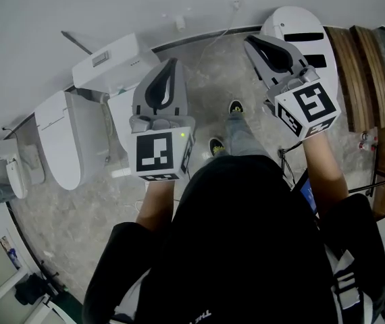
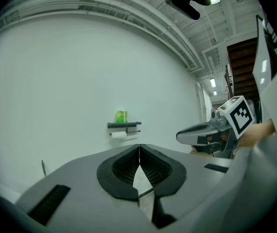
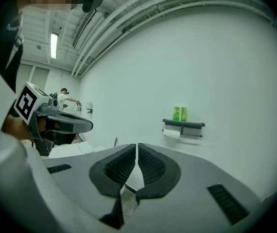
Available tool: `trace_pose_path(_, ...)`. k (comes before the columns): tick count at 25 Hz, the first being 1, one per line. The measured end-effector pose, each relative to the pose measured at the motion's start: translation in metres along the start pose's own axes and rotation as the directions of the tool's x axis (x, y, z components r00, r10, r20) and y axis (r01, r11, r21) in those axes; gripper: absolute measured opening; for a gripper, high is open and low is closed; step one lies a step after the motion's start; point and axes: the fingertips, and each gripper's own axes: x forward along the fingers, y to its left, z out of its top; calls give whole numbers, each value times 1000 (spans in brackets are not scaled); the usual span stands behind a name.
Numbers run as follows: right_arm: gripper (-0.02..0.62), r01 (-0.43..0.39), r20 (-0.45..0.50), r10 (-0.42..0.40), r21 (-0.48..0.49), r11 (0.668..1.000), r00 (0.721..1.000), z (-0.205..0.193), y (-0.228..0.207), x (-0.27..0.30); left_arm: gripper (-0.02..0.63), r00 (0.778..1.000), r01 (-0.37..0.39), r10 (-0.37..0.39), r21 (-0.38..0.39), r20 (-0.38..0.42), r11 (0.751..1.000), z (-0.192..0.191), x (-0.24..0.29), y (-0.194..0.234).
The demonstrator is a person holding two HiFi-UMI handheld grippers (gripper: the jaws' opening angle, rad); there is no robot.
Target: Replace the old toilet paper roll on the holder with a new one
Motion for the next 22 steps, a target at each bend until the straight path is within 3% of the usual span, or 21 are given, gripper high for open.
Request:
trace_pose_path(14, 28, -5, 32, 3, 45, 999, 999, -7, -124, 54, 23, 999, 34, -33, 30, -21, 999, 19, 137, -19)
trace_pose_path(22, 28, -48, 58, 45, 59, 997, 997, -3, -180, 83, 23, 1000, -12, 13, 39, -24, 999, 33, 199, -15)
